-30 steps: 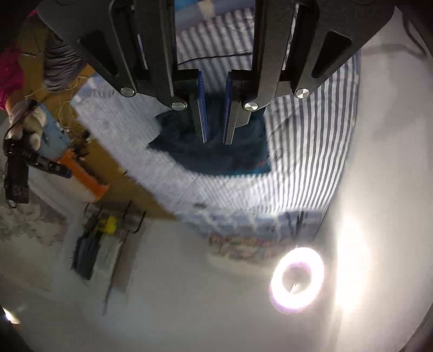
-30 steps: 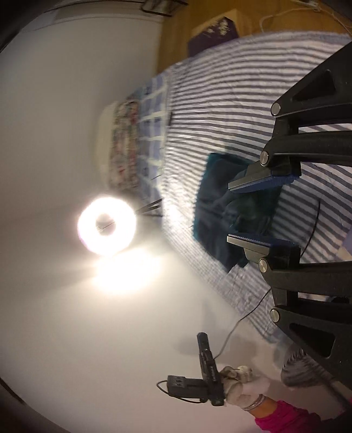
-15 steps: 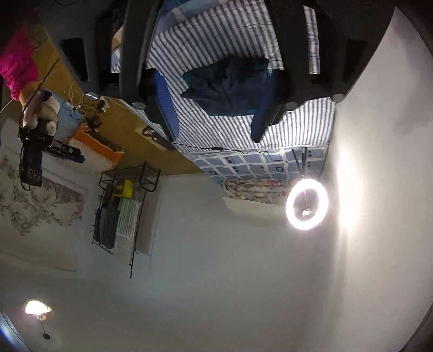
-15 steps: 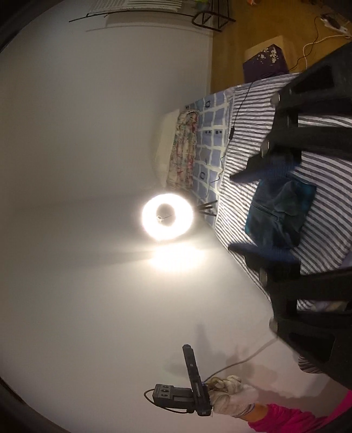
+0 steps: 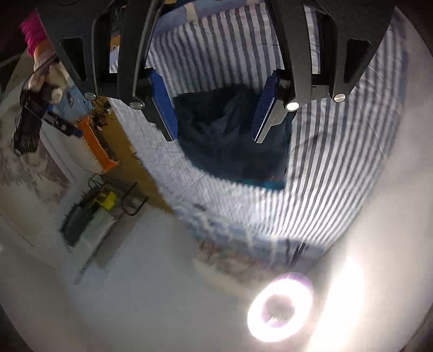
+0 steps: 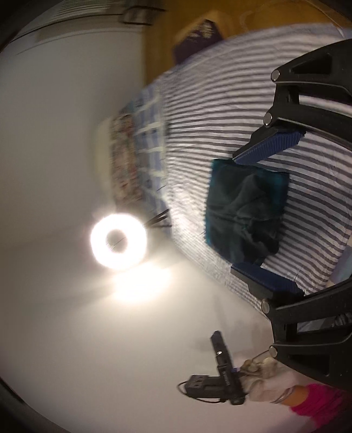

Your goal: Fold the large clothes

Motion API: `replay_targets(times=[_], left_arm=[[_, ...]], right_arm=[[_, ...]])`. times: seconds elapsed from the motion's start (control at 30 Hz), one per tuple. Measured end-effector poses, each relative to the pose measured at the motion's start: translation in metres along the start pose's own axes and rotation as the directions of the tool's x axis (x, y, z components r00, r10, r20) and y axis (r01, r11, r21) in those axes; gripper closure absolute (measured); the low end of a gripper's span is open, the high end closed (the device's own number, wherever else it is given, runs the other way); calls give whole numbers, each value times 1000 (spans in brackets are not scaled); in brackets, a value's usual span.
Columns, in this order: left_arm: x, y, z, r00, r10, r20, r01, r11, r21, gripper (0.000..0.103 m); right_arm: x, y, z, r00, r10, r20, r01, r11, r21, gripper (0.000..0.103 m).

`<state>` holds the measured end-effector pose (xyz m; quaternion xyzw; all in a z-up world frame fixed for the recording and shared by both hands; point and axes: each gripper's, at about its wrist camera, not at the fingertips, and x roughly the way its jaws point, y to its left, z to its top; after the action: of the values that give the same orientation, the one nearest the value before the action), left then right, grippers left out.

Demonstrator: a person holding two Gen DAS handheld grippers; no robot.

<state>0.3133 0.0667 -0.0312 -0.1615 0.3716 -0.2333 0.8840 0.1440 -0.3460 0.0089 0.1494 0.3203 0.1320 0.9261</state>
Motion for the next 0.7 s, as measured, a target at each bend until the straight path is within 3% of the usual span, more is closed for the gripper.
replay_targets(times=[0.07,0.23,0.37,0.57,0.6,0.63,0.67,0.7], left_arm=[[34,25,-4,999,22,-46,-25,997,-70,44],[98,81,-19,983,-35,-180,-11,969,-247,44],[130,101,-25,973,-40,-229,-28,958,-286,44],[168,107,-25,964,-82,-251,-8,941,-340,44],[174,103,-25,962,-88,-260,-3,944,-331,45],[178,99,-24,961,-89,-263,1,949,-317,61],[183,95,-24,958,-82,-275,-3,956,-293,89],[184,92,-24,955,-85,-283,1,959,-284,93]], right_arm=[[31,-15,-7,999,12,-51,-9,998,69,24],[112,-50,-27,983,41,-178,-2,978,209,23],[160,-81,-43,962,115,-246,-13,925,380,23],[196,-94,-49,943,219,-250,-83,883,461,27],[200,-94,-50,939,234,-254,-94,881,464,34],[207,-92,-52,932,253,-260,-110,880,463,49],[212,-91,-52,929,258,-264,-112,879,464,60],[214,-91,-52,929,255,-267,-107,877,468,81]])
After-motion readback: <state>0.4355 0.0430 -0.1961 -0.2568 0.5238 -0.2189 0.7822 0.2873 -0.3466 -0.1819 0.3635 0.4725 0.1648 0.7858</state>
